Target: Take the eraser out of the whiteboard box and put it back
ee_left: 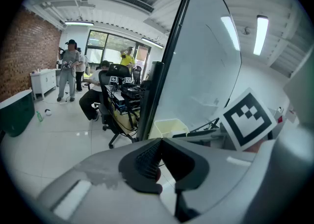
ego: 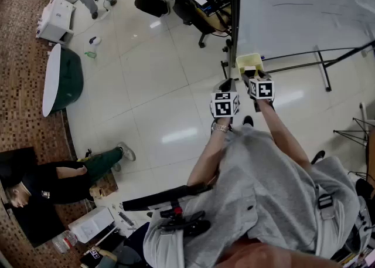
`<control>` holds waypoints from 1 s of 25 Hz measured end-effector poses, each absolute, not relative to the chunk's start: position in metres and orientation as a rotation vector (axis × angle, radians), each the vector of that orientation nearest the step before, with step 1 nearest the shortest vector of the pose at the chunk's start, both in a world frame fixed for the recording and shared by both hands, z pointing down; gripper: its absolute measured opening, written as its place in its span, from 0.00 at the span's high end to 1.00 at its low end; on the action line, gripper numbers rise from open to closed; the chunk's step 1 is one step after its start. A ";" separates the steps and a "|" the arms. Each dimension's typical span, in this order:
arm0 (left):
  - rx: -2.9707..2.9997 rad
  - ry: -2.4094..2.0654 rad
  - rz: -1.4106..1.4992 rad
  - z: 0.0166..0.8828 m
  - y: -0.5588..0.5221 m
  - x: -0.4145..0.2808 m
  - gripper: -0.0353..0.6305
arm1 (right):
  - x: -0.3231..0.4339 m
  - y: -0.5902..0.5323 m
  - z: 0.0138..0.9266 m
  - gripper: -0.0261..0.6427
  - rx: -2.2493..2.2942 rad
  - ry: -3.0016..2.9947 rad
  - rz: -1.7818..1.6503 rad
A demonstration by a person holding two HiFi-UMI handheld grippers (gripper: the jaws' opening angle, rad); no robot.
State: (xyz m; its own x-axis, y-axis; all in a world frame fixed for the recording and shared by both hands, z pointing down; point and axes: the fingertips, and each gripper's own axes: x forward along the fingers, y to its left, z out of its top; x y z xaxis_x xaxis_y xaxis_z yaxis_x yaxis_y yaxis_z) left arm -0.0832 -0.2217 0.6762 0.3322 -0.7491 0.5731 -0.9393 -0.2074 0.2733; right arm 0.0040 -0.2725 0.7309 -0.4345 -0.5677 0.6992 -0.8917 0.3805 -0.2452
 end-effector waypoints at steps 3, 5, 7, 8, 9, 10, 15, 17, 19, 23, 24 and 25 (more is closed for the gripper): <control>2.021 -1.489 0.418 0.670 -0.239 -0.087 0.94 | 0.000 -0.284 0.734 0.48 1.243 -2.118 0.873; 2.018 -1.493 0.420 0.671 -0.245 -0.086 0.94 | 0.003 -0.289 0.741 0.48 1.233 -2.077 0.883; 2.015 -1.495 0.423 0.671 -0.249 -0.085 0.94 | 0.006 -0.294 0.749 0.48 1.233 -2.034 0.896; 2.014 -1.497 0.418 0.670 -0.251 -0.086 0.94 | 0.008 -0.295 0.750 0.50 1.234 -2.027 0.903; 2.013 -1.501 0.411 0.669 -0.253 -0.087 0.94 | 0.008 -0.296 0.749 0.55 1.228 -2.031 0.906; 2.010 -1.507 0.404 0.668 -0.255 -0.090 0.94 | 0.007 -0.295 0.748 0.57 1.217 -2.044 0.908; 1.984 -1.545 0.374 0.667 -0.265 -0.102 0.94 | 0.014 -0.288 0.716 0.58 1.158 -2.158 0.883; 1.976 -1.557 0.363 0.666 -0.269 -0.106 0.94 | 0.015 -0.289 0.681 0.58 1.154 -2.237 0.876; 1.969 -1.563 0.355 0.666 -0.272 -0.108 0.94 | 0.013 -0.296 0.639 0.58 1.162 -2.332 0.842; 1.973 -1.558 0.344 0.665 -0.274 -0.105 0.94 | 0.008 -0.317 0.595 0.58 1.195 -2.428 0.730; 1.975 -1.555 0.344 0.665 -0.273 -0.103 0.94 | 0.006 -0.321 0.601 0.58 1.186 -2.414 0.718; 1.977 -1.550 0.346 0.665 -0.273 -0.102 0.94 | 0.004 -0.324 0.612 0.58 1.171 -2.392 0.715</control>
State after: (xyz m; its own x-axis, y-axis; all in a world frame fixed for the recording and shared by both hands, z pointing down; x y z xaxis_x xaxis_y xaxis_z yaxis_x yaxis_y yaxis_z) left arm -0.1016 -0.2726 0.6653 0.2850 -0.7906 0.5420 -0.9460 -0.1410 0.2918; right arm 0.0036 -0.3236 0.6117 -0.5797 -0.6127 0.5372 -0.8070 0.5228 -0.2746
